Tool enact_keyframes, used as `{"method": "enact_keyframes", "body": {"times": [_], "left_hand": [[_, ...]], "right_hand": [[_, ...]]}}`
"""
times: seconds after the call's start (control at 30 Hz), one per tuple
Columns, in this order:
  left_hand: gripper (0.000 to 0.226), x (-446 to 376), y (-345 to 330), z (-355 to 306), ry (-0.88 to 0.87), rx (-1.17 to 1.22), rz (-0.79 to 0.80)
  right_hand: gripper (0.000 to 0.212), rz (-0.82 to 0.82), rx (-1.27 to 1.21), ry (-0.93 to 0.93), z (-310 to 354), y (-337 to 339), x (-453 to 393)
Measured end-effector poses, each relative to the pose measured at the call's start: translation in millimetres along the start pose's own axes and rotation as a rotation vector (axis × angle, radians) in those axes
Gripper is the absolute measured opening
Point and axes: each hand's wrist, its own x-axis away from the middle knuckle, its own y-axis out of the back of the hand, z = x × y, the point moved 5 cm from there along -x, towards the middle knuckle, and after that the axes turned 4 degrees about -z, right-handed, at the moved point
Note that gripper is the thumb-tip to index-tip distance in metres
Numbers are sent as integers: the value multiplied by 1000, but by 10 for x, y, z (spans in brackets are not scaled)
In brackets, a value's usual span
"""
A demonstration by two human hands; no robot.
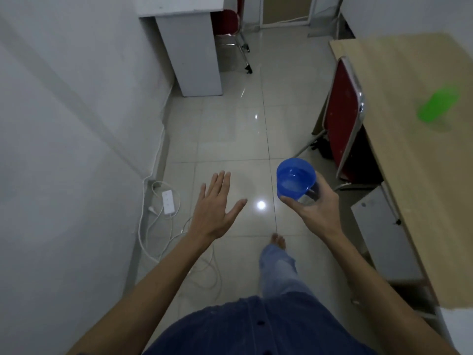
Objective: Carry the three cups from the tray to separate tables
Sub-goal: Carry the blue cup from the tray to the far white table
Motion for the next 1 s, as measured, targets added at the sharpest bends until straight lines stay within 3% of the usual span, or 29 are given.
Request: {"method": "enact_keyframes", "body": {"times": [0.4, 0.67, 1.0], "left_hand": [[89, -3522, 75, 60, 86, 26, -79], [88, -5815, -202, 705, 97, 0, -51], [84, -8602, 105, 1468, 76, -28, -37]], "right_hand": [[80, 86, 1, -35, -296, -269, -3429], [72, 80, 17, 29, -662, -895, -5802], [73, 42, -50, -8, -761, -1738, -8722]]}}
